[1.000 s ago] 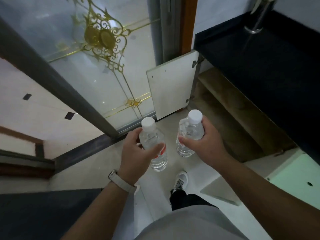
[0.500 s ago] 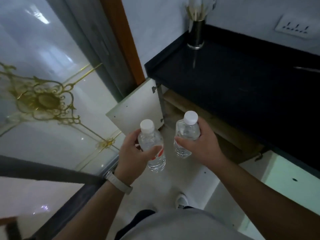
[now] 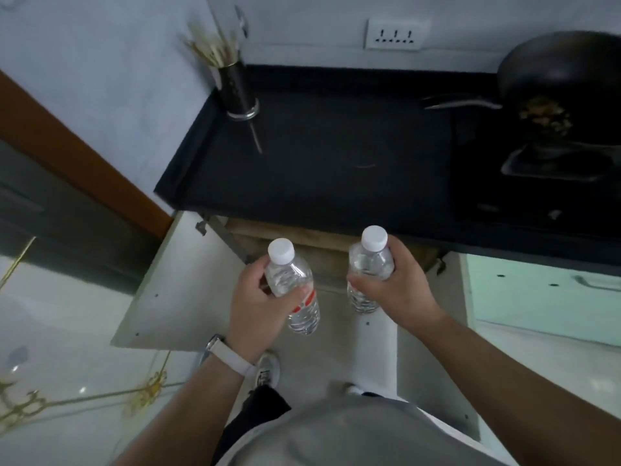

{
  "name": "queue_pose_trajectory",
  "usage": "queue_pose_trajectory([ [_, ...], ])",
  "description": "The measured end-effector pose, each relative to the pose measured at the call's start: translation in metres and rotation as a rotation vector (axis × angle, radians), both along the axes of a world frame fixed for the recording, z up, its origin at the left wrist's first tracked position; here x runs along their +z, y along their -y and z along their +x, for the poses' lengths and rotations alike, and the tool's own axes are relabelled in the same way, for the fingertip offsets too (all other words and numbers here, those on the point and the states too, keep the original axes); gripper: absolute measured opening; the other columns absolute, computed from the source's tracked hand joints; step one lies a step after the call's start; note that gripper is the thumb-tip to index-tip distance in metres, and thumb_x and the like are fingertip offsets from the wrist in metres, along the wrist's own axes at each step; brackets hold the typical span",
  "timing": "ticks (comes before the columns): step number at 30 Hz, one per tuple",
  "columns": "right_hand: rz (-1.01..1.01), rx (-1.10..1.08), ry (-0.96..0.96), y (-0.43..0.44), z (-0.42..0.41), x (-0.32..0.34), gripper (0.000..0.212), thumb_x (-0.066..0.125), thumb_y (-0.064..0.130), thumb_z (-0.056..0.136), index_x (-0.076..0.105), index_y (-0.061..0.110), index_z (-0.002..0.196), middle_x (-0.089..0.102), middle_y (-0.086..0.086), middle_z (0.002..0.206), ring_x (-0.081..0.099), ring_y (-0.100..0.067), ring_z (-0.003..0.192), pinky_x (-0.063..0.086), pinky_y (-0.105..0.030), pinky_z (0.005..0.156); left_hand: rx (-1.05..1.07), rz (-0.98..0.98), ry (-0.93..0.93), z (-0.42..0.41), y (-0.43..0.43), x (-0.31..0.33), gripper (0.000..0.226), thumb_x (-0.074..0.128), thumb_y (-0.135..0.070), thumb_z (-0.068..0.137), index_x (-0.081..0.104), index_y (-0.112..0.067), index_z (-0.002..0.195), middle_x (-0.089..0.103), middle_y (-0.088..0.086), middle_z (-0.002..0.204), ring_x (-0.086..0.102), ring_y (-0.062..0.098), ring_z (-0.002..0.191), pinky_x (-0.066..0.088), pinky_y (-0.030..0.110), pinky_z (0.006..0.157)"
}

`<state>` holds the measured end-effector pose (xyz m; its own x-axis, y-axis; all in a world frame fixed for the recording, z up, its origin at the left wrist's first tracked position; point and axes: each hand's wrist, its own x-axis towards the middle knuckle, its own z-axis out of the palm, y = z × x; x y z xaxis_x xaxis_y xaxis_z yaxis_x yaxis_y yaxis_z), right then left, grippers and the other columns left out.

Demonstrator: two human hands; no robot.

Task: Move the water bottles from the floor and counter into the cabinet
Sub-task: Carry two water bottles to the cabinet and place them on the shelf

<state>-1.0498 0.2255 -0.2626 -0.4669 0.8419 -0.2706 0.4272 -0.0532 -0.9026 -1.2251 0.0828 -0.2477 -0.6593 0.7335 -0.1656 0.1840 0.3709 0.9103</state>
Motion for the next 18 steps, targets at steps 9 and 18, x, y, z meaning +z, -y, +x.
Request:
queue_pose_trajectory([
  [9, -0.003, -0.276, 0.1, 0.027, -0.068, 0.0, 0.056, 0.086, 0.03, 0.072, 0.054, 0.038, 0.118, 0.066, 0.015, 0.104, 0.064, 0.001, 0.09, 0.049, -0.016, 0.069, -0.257, 0.022, 0.081, -0.113, -0.019, -0.016, 0.037, 0.088, -0.016, 0.073, 0.067, -0.031, 0.1, 0.074, -0.009, 0.094, 0.071, 0.008, 0.088, 0.057, 0.026, 0.075],
  [18, -0.03, -0.386, 0.174, 0.05, -0.125, -0.016, 0.041, 0.085, 0.029, 0.073, 0.057, 0.04, 0.101, 0.068, 0.015, 0.095, 0.064, 0.008, 0.082, 0.047, -0.018, 0.069, -0.384, -0.023, 0.143, -0.184, -0.017, -0.059, 0.057, 0.085, -0.048, 0.063, 0.067, -0.029, 0.114, 0.074, -0.011, 0.102, 0.071, 0.006, 0.094, 0.06, 0.042, 0.086],
])
